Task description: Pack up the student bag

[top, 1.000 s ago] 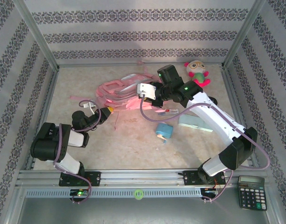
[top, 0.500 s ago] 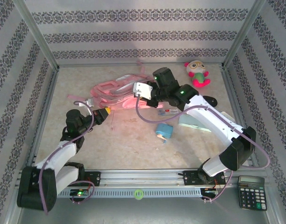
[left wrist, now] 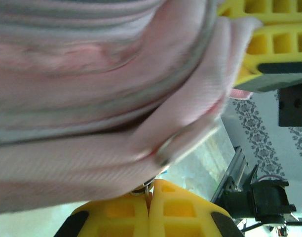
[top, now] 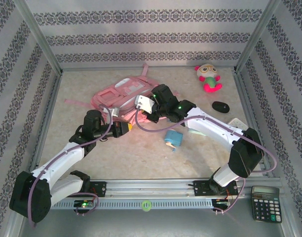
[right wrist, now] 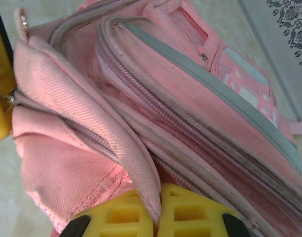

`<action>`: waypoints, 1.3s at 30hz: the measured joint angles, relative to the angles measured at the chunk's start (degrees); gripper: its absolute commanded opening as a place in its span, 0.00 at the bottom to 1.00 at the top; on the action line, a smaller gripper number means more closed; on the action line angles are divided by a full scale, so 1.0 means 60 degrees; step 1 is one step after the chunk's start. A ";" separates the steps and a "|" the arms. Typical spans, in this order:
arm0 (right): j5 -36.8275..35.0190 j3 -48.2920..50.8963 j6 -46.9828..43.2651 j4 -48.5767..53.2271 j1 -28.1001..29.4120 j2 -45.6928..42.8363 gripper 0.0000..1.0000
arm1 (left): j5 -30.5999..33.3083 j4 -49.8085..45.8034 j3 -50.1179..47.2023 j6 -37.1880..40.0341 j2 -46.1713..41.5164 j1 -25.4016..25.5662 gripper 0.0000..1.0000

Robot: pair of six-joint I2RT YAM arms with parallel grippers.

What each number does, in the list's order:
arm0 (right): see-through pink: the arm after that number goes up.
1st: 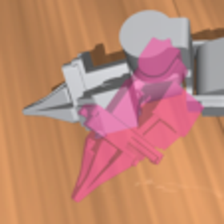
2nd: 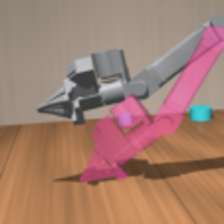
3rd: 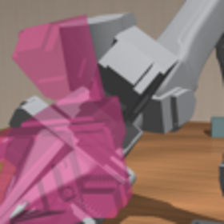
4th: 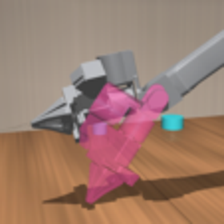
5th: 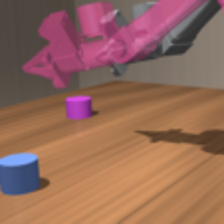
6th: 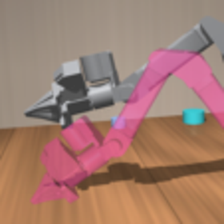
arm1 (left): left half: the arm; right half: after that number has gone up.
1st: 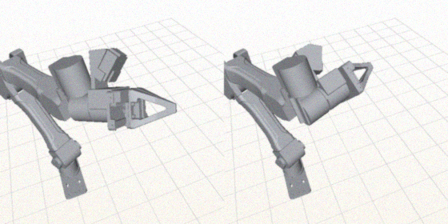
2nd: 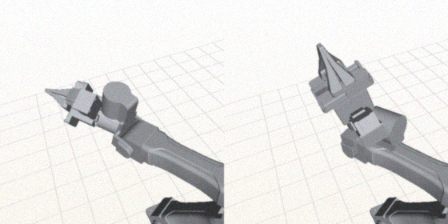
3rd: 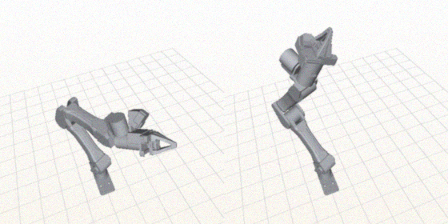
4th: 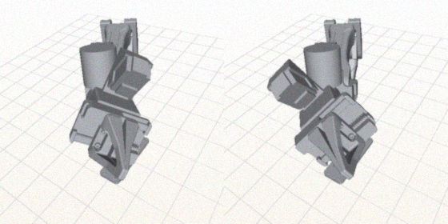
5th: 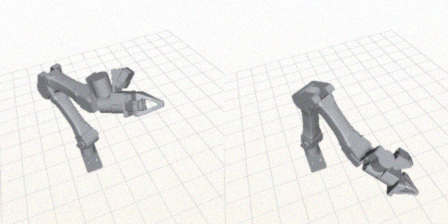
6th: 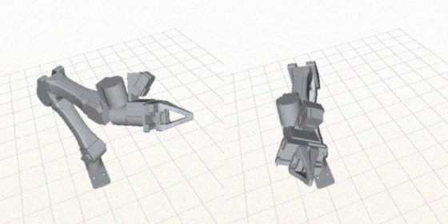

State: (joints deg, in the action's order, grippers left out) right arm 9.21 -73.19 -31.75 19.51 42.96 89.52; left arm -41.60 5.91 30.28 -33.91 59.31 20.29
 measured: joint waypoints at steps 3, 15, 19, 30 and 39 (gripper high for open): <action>0.0157 0.0408 0.0007 -0.0382 -0.0058 -0.0106 0.00 | 0.0127 -0.0590 0.0324 0.0404 0.0058 0.0240 0.21; 0.2973 0.1719 -0.2867 -0.0284 -0.1293 -0.1045 0.00 | 0.1071 -0.3807 0.1985 0.5577 -0.2073 0.0627 0.58; 0.3432 0.1708 -0.4204 0.0463 -0.1439 -0.1093 0.00 | 0.1971 -0.4885 0.2178 0.8247 -0.2226 0.0627 0.74; 0.4222 0.1661 -0.5497 0.1359 -0.1457 -0.1377 0.00 | 0.3799 -0.5676 0.2601 1.2845 0.0448 0.0627 0.83; 0.4302 0.1636 -0.5581 0.1428 -0.1577 -0.1377 0.00 | 0.3719 -0.3905 0.2364 1.3500 0.1796 0.0670 0.21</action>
State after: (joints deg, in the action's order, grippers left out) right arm 35.03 -63.37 -65.23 28.08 33.50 81.25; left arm -19.29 -17.52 44.47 47.09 70.08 24.32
